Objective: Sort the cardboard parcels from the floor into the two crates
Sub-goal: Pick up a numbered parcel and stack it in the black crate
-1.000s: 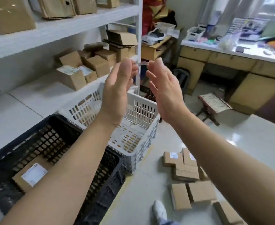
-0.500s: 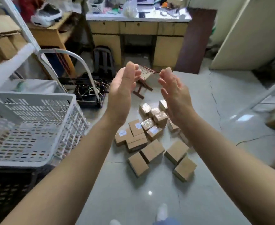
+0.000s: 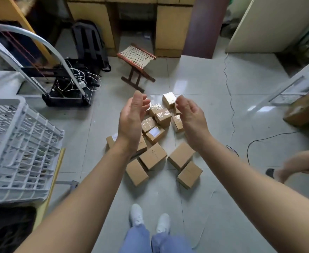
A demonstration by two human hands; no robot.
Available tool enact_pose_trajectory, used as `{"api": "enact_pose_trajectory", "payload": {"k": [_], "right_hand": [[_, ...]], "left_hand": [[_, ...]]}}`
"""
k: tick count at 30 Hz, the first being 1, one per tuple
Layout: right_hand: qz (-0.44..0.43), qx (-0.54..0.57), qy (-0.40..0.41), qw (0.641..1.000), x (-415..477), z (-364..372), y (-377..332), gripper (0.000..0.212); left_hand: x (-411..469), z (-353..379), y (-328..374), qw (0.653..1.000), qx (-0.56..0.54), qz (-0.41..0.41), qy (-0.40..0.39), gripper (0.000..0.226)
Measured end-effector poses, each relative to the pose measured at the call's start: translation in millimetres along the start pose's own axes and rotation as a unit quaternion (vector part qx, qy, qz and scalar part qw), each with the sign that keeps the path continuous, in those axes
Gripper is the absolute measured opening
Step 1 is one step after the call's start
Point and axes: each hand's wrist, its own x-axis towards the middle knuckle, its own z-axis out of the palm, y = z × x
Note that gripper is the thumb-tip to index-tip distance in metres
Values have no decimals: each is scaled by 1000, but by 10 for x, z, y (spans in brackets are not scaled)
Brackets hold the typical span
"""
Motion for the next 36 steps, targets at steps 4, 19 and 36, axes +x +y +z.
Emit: {"api": "enact_pose_trajectory", "payload": {"k": [4,19,36], "right_hand": [[-11,-9,9,1000,88,-47,75,29],[44,-171,-110,978,1275,19,1694,43],[127,-334,-186,915,2522,-340,5361,73]], "left_hand": [[117,54,-93,1000,-14,-16,1,40],[999,-223,-1972,984,46,-122,121,33],[1739,-693,-5883,909,106,-322,242,39]]}}
